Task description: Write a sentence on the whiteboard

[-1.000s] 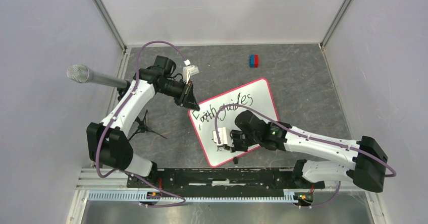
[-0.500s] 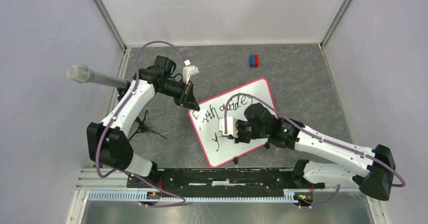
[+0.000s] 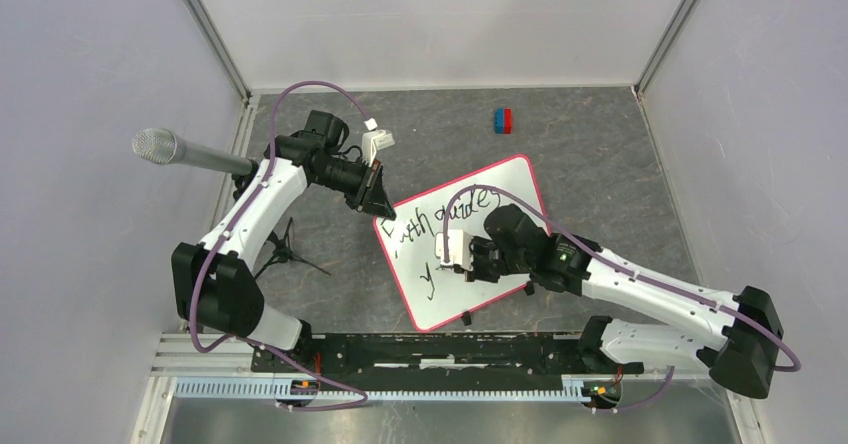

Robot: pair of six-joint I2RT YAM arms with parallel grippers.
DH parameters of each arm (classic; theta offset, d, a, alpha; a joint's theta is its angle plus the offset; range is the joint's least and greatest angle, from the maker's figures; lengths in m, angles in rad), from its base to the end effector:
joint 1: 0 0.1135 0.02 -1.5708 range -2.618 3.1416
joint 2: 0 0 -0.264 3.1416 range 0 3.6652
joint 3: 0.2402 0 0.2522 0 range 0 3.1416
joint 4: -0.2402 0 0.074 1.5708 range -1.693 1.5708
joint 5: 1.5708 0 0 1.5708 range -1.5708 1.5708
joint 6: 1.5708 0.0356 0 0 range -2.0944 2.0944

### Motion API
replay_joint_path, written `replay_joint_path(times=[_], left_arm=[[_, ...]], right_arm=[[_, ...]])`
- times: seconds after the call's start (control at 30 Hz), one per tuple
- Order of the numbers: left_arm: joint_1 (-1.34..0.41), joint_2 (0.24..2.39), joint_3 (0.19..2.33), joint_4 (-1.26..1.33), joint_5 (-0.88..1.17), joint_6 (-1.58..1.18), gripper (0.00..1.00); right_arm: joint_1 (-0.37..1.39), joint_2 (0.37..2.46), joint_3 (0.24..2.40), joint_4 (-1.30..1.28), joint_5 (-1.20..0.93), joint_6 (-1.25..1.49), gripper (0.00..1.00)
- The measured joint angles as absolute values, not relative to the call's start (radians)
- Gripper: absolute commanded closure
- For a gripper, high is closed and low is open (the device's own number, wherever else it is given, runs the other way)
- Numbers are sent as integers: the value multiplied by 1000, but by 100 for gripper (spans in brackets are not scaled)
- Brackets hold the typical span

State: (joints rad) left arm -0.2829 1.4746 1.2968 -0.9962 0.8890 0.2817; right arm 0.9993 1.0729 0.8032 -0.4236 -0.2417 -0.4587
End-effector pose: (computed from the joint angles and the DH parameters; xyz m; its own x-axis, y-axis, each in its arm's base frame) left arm 0.2646 -0.1057 0.3031 -0.7217 0.3922 -0.5703 0.6920 0.4292 -0.5805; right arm 0.1170 0.1976 0.2686 0.0957 -0.6459 -0.7574 -0.9746 0.0941 -0.2034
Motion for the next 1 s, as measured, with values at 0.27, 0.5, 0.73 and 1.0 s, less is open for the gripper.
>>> replay_joint_path(times=[0.27, 0.5, 0.73, 1.0], left_arm=[[-283, 1475, 1297, -996, 888, 282, 98], [-283, 1475, 1297, -996, 888, 282, 98], [-284, 1475, 1301, -1001, 888, 282, 98], [-284, 1475, 1303, -1004, 888, 282, 97]], right_arm=[[999, 1092, 803, -409, -250, -458, 100], [1000, 1096, 786, -405, -272, -461, 100], [1001, 1081, 767, -424, -279, -477, 100], [1001, 1068, 765, -440, -251, -484, 100]])
